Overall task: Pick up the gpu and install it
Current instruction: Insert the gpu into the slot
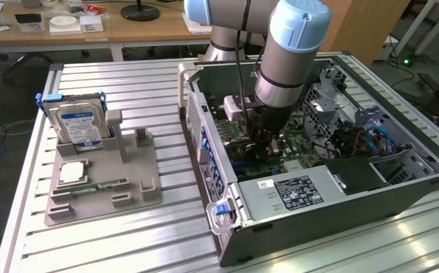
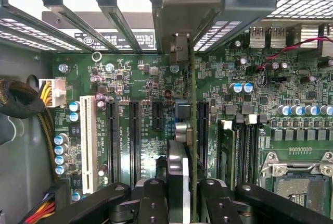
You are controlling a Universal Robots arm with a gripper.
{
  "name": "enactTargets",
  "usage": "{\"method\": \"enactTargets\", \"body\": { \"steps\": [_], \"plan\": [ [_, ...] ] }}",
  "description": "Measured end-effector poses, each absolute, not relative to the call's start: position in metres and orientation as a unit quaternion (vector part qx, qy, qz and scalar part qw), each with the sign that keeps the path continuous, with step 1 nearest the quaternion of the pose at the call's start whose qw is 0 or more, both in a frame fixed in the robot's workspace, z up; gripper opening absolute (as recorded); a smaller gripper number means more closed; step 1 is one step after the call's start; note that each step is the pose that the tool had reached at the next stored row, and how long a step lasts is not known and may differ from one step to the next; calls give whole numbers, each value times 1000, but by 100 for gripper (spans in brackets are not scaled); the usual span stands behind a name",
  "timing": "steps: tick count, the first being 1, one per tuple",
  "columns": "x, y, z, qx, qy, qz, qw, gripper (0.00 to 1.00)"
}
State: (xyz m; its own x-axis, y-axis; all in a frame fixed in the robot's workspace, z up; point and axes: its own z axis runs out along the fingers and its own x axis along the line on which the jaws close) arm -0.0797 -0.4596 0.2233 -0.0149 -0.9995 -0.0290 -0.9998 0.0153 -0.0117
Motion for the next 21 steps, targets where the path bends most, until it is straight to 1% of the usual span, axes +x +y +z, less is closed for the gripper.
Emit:
{"method": "enactTargets", "body": {
  "steps": [21],
  "plan": [
    [-81,-461,223,-701,713,6,14,28]
  ]
}}
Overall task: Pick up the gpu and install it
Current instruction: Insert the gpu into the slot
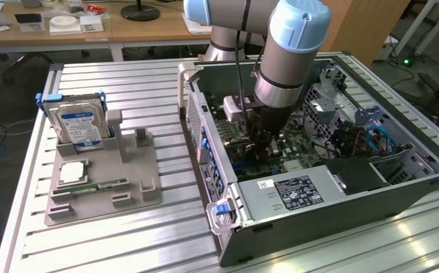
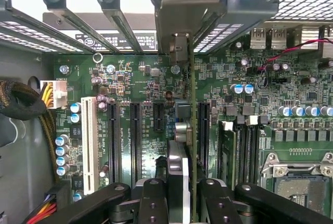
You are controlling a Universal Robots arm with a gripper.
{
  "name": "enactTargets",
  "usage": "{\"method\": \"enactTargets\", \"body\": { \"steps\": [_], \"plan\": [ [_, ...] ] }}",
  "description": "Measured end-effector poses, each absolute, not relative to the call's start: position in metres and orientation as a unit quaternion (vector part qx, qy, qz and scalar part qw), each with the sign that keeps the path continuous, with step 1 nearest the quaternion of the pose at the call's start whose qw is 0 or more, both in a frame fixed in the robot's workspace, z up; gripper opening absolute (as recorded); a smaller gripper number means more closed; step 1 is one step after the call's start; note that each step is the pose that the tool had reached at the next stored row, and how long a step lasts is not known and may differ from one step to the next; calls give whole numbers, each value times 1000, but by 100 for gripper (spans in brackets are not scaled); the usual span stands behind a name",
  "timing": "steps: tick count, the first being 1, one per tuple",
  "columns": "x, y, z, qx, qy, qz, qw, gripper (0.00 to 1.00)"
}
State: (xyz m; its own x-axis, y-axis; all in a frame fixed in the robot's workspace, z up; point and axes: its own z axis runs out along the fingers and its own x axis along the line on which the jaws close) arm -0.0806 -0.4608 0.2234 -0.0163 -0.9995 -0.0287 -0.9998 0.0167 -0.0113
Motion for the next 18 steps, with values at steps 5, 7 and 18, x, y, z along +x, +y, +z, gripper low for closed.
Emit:
{"method": "enactTargets", "body": {
  "steps": [5,7,18],
  "plan": [
    [-81,-461,223,-701,713,7,15,28],
    [-82,-461,224,-701,713,7,15,28],
    [-82,-461,224,-701,713,7,16,28]
  ]
}}
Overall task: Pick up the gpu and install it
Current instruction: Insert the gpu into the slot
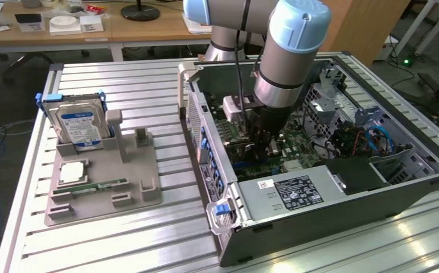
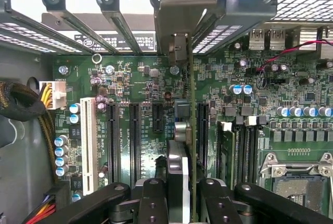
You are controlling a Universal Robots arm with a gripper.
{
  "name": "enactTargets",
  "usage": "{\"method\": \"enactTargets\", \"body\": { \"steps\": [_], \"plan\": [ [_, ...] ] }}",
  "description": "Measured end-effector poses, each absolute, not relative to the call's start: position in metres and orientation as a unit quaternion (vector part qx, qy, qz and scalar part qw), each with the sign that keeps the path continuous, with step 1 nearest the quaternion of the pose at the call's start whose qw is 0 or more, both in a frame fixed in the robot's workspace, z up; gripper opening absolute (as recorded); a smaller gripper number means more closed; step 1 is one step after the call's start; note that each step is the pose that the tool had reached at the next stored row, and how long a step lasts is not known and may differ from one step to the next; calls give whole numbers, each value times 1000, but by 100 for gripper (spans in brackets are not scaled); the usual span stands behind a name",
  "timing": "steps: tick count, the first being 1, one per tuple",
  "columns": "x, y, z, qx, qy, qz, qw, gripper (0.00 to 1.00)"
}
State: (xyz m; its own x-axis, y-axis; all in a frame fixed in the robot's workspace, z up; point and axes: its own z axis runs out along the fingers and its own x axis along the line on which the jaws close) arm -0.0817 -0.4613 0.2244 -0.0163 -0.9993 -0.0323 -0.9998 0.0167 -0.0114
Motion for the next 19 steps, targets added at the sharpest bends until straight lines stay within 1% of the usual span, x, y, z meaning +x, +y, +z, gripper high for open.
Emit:
{"method": "enactTargets", "body": {
  "steps": [19],
  "plan": [
    [-82,-462,222,-701,713,7,16,28]
  ]
}}
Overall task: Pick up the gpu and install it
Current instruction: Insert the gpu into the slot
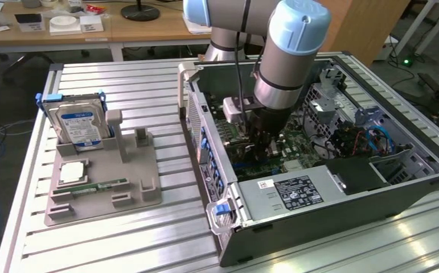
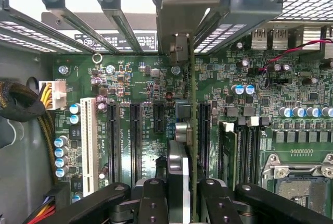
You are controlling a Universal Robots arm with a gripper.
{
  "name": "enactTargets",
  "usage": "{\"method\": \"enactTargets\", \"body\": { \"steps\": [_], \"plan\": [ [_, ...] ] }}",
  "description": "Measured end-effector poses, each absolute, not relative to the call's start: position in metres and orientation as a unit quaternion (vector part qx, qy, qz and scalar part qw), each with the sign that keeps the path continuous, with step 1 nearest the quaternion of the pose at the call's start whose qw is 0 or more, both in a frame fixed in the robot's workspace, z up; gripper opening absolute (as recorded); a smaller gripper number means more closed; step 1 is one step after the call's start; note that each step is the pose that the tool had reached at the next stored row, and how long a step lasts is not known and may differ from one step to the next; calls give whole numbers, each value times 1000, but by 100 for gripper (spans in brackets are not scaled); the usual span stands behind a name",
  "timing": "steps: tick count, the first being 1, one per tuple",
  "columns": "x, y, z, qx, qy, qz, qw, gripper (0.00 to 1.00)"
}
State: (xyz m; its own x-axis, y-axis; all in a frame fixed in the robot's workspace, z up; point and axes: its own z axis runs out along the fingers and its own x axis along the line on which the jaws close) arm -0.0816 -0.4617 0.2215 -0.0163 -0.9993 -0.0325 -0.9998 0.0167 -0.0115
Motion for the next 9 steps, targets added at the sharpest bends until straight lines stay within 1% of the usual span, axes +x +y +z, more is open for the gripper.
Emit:
{"method": "enactTargets", "body": {
  "steps": [9],
  "plan": [
    [-82,-462,221,-701,713,7,16,28]
  ]
}}
